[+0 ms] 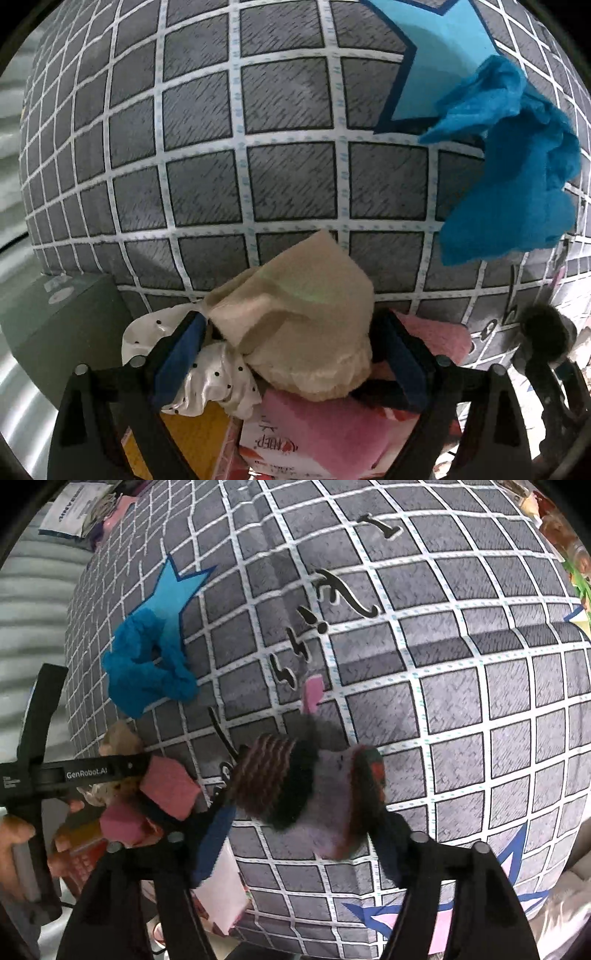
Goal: Organize soft objects
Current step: 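Grasp the beige cloth with the left tool while the right grasps the striped knit item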
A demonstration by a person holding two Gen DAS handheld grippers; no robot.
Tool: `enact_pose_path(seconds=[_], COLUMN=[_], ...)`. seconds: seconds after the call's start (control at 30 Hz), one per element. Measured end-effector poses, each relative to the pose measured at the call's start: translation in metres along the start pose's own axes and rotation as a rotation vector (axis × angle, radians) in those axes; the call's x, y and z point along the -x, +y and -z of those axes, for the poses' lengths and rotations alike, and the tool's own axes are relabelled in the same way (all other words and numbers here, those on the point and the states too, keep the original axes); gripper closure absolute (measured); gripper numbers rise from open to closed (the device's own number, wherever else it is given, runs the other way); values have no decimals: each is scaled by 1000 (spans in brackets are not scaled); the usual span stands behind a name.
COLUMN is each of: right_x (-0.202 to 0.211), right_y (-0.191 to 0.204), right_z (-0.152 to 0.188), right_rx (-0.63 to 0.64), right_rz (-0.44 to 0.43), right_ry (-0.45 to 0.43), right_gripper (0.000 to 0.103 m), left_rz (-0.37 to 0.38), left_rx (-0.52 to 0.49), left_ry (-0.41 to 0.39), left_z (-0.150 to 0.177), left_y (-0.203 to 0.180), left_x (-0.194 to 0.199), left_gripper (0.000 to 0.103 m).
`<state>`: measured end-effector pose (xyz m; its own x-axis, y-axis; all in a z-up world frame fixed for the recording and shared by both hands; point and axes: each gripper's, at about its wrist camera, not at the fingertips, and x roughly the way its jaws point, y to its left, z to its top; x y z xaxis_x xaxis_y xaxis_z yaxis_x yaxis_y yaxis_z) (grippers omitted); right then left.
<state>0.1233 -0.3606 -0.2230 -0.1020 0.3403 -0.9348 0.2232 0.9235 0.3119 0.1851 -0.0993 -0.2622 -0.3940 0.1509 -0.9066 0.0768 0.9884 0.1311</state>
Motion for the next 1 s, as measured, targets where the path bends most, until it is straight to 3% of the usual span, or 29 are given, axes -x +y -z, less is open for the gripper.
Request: enact_pose_path(seconds=[0.2, 0.3, 0.33, 0.4, 0.67, 1.0], right_x=[-13, -18, -18, -16, 14, 36], right_y=[8, 6, 5, -2, -30, -16], right_z=[-1, 0, 0, 0, -3, 30], right_rx=[11, -8, -17, -35, -27, 11], right_rz=[23, 41, 42, 32, 18, 33], right_ry=[3, -3, -4, -6, -32, -69], right_gripper=[31, 31, 32, 40, 46, 46], left_rz=[-20, -45, -52, -52, -74, 6], left_rx=[-104, -143, -152, -168, -188, -190], left_ry=[-26, -57, -70, -105, -277, -434], left_z=[-3, -6, -5, -1, 28, 84], left_y=[-33, -48, -52, -54, -55, -38], left_x=[9, 15, 18, 26, 75, 134], left_gripper=[39, 61, 69, 75, 77, 77])
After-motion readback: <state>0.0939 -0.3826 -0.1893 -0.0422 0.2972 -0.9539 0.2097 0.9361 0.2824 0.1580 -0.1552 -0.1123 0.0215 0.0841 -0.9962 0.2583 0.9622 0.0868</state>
